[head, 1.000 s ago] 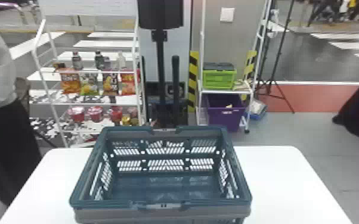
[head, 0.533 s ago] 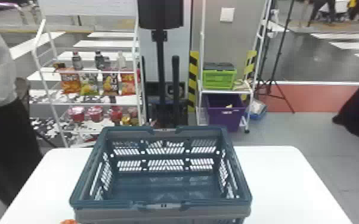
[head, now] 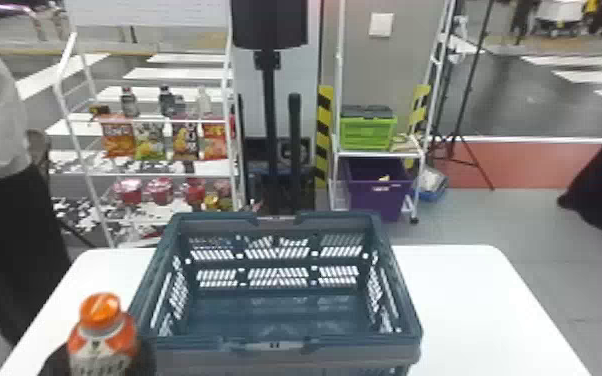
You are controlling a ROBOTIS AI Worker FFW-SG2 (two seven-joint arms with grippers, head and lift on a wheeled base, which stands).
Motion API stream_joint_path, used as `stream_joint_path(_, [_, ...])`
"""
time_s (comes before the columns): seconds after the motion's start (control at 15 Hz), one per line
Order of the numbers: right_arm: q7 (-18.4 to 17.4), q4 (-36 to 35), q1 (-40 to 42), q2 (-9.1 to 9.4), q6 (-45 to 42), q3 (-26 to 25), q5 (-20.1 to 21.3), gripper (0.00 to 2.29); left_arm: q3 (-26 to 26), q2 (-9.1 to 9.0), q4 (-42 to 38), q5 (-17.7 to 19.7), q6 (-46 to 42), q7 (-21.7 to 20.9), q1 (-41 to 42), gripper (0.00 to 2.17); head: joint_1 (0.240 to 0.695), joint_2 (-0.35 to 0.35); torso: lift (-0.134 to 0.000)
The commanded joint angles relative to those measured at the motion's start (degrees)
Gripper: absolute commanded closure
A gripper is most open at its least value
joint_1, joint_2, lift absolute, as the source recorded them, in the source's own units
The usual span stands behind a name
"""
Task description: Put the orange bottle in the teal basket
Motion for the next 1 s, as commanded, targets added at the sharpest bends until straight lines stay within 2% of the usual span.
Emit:
stream_joint_path(0.0, [0.0, 0.2, 0.0, 0.09, 0.1, -0.1, -0.2, 0.13, 2.4, 0.16, -3.3, -0.4, 10.0, -4.7, -5.7, 0.55, 0.499, 0.0, 0.0])
stream_joint_path(0.13, [0.0, 0.0, 0.3, 0.35, 0.1, -0.4, 0.1, 0.13, 3.3, 0.52, -4.5, -0.4, 18.9, -9.2, -11.9, 0.55, 0.499, 0.0, 0.0])
stream_joint_path(0.27, [0.0, -0.1, 0.4, 0.88, 0.1, -0.3, 0.6, 0.13, 4.4, 3.07, -5.3, -0.3, 23.3, -12.5, -17.0, 0.55, 0.499, 0.0, 0.0])
stream_joint_path(0.4, [-0.1, 0.0, 0.1, 1.32, 1.0, -0.2, 0.7, 0.13, 4.4, 7.2, -4.6, -0.2, 31.4, -18.1, -23.5, 0.55, 0.499, 0.0, 0.0])
stream_joint_path(0.6, [-0.1, -0.4, 0.3, 2.55, 1.0, 0.0, 2.0, 0.13, 3.4, 13.7, 1.3, 0.4, 36.5, -28.3, -34.8, 0.55, 0.499, 0.0, 0.0])
stream_joint_path(0.73, [-0.3, -0.7, 0.7, 3.69, 1.5, 0.1, 3.6, 0.13, -1.5, 17.74, 8.3, 0.4, 36.7, -32.9, -42.9, 0.55, 0.499, 0.0, 0.0])
stream_joint_path(0.93, [-0.7, -0.7, 0.9, 4.66, 2.6, 0.2, 4.7, 0.13, -10.8, 21.87, 20.3, 0.7, 36.5, -37.4, -54.0, 0.55, 0.499, 0.0, 0.0])
